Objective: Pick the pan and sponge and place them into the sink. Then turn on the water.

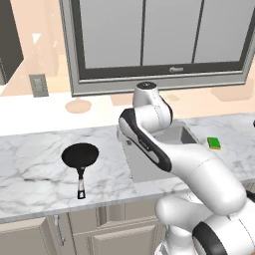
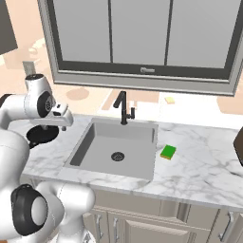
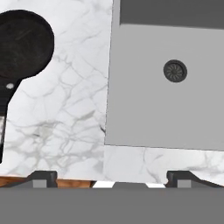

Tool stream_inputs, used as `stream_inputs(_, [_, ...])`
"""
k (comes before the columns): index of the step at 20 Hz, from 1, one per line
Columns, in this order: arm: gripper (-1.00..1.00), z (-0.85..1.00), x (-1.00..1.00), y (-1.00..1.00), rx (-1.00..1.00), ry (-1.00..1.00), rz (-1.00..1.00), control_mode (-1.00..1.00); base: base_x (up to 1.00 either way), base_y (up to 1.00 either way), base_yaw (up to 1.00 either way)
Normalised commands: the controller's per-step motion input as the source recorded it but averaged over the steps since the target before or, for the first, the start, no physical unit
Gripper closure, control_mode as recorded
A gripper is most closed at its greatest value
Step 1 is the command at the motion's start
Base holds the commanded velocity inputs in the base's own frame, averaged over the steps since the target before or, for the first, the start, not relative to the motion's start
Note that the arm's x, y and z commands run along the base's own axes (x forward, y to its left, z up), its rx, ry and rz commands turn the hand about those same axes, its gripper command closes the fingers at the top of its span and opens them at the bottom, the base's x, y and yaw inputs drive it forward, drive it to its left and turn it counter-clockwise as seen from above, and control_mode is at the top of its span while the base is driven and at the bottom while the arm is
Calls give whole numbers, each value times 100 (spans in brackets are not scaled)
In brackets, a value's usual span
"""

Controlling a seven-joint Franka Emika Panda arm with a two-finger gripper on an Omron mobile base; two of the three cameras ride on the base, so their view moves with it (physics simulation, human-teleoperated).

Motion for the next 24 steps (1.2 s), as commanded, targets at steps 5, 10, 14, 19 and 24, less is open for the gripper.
stream_inputs(5, [-100, -17, -1, 27, 0, 0, 0, -100, 0, 0, 0])
stream_inputs(10, [-100, -17, 0, 23, 0, 0, 0, -100, 0, 0, 0])
stream_inputs(14, [-100, -16, 0, 19, 0, 0, 0, -100, 0, 0, 0])
stream_inputs(19, [-100, -16, 0, 21, 0, 0, 0, -100, 0, 0, 0])
stream_inputs(24, [-100, -17, 0, 23, 0, 0, 0, -100, 0, 0, 0])
